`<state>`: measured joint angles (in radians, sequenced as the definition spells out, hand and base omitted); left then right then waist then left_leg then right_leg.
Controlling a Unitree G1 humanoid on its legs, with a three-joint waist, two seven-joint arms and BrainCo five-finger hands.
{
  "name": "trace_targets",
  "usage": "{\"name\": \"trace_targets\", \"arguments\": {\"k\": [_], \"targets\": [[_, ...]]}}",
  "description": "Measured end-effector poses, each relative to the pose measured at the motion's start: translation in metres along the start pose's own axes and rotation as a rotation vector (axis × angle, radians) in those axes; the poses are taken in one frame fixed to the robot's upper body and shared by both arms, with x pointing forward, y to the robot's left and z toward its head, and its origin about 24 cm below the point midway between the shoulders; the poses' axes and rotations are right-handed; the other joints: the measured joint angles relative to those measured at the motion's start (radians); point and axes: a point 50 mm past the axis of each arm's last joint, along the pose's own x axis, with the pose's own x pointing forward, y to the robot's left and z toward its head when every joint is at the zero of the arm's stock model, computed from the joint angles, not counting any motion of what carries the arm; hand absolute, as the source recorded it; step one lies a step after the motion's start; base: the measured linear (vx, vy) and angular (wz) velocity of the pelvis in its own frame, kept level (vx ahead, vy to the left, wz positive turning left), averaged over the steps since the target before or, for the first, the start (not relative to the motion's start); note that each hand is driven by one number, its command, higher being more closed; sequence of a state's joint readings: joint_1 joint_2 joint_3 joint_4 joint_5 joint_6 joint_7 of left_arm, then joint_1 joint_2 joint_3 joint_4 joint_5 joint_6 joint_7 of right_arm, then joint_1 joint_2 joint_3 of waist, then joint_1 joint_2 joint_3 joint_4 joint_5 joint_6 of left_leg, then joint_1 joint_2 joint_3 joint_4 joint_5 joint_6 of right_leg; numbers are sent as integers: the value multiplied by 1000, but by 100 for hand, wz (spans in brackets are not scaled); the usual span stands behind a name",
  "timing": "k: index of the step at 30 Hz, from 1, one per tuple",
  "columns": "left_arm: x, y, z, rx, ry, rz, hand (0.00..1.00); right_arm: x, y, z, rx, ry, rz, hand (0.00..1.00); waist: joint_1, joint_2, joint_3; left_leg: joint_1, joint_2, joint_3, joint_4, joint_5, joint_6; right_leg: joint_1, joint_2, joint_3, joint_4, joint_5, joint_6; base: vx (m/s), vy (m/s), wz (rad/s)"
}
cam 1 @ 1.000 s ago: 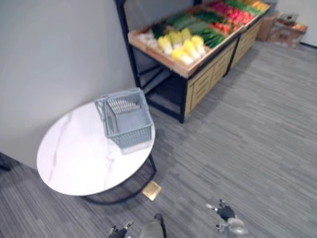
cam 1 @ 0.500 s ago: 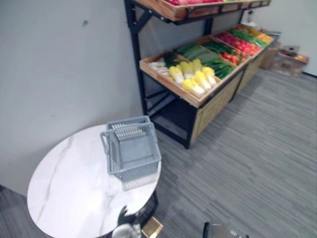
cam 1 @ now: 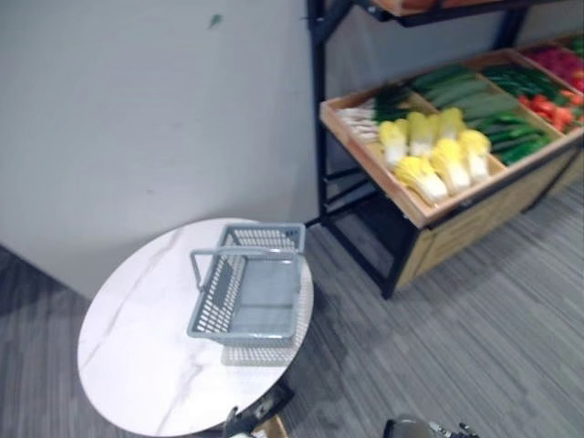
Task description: Pick vegetable in the basket
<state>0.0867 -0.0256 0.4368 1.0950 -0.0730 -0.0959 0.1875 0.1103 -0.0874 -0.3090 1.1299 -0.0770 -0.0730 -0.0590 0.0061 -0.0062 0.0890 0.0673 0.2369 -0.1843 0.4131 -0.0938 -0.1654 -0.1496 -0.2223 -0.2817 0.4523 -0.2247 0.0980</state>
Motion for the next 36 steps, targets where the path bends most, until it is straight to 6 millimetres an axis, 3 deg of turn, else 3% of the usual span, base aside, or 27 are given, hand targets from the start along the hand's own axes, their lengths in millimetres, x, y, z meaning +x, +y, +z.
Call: {"name": "trace_targets", "arguments": {"k": [1,2,3,4,5,6,8,10,11,13,14,15,16,19,22,25,28,29,30,33,35,36], "targets": [[2,8,3,-29,-2,21,0,0,1,-2,6,12,2,0,2,-22,1,-58,-14,91,62,-52,-49,94,-21,-24,-79,-1,-1,305,-58,183],[3,14,7,-35,-16,34,0,0,2,0,15,9,4,0,4,-56,-7,-97,-59,210,32,-96,-38,158,-57,-57,-118,-1,-1,344,-55,176],[3,16,7,-48,-18,39,0,1,2,4,21,-4,3,0,9,-66,-12,-101,-88,267,-38,-103,-23,175,-75,-72,-113,0,-1,217,2,155],[3,20,4,-62,-14,50,0,4,-3,18,50,-50,-10,0,10,-58,-13,-82,-139,344,-255,-25,36,186,-81,-79,-80,2,-5,180,67,110],[0,25,-5,-62,10,64,0,7,-9,40,64,-122,-24,0,11,-22,-14,-72,-126,414,-350,44,100,173,-49,-75,-27,-5,-1,178,78,89],[1,33,-7,-58,17,85,0,7,-3,47,79,-150,-9,0,11,-21,-21,-69,-125,414,-361,47,94,169,-41,-59,-37,-18,5,163,43,32],[-3,61,-25,-51,78,160,0,5,12,75,128,-266,29,0,20,-71,-29,-83,-116,419,-365,50,94,186,-11,-28,-182,11,33,175,-69,-24],[-7,66,-38,-59,129,181,0,4,4,88,180,-319,0,0,19,-78,-30,-80,-102,424,-382,50,94,200,17,-9,-243,27,39,139,-78,-30],[-8,67,-42,-56,142,182,0,4,-2,90,187,-328,-27,0,19,-76,-30,-61,-95,441,-399,52,91,205,29,1,-246,33,41,92,-47,-34],[-10,62,-47,-32,152,165,0,3,-10,93,195,-342,-60,0,19,-41,-36,-22,-72,482,-423,54,87,204,54,32,-244,60,35,83,-30,-56],[-11,58,-48,-15,154,149,0,0,-15,99,197,-380,-73,0,14,-19,-40,-6,-61,508,-439,63,72,200,70,59,-259,87,35,66,-3,-58],[-11,56,-48,3,152,138,0,-2,-19,104,194,-406,-80,0,9,-17,-41,-4,-57,518,-447,69,65,193,76,73,-267,99,36,114,0,-75],[-10,52,-47,52,141,114,0,-7,-26,120,185,-476,-93,0,-3,10,-50,2,-51,540,-455,70,63,182,83,100,-276,113,38,94,4,-72],[-9,47,-42,164,111,72,0,-33,-39,169,77,-714,-138,0,-33,9,-49,18,-53,567,-461,70,63,152,81,156,-276,119,40,71,-11,-70],[-7,44,-33,243,74,37,0,-72,-42,207,-77,-965,-166,0,-35,8,-48,35,-45,586,-451,70,63,151,87,176,-281,140,36,20,-9,-37],[-5,45,-28,272,60,24,0,-97,-23,229,-194,-1117,-118,0,-34,-10,-42,38,-42,582,-457,78,50,151,91,173,-299,157,40,-34,-10,-14],[-4,44,-25,327,45,14,0,-125,30,252,-404,-1286,74,0,-31,-23,-37,11,-50,578,-468,86,38,132,87,163,-321,167,35,-91,4,2],[-4,44,-24,332,43,12,0,-128,39,254,-440,-1309,103,0,-30,-24,-36,6,-52,576,-469,86,38,130,85,158,-326,167,35,-117,7,17],[-3,41,-21,336,36,8,0,-142,70,263,-533,-1381,207,0,-18,-19,-30,1,-57,553,-486,88,35,132,83,143,-339,166,35,-128,4,21],[-1,38,-16,334,21,3,0,-162,106,277,-654,-1489,304,0,13,-25,-15,-19,-71,526,-508,114,41,123,74,115,-350,166,35,-178,5,27],[0,41,-12,328,11,16,0,-177,138,296,-762,-1564,339,0,54,-38,17,-48,-84,498,-509,142,52,116,63,87,-362,162,32,-243,-9,27],[0,41,-11,326,9,16,0,-180,143,301,-792,-1577,333,0,59,-40,26,-54,-84,492,-509,150,53,116,61,75,-362,162,32,-199,-7,39]]}}
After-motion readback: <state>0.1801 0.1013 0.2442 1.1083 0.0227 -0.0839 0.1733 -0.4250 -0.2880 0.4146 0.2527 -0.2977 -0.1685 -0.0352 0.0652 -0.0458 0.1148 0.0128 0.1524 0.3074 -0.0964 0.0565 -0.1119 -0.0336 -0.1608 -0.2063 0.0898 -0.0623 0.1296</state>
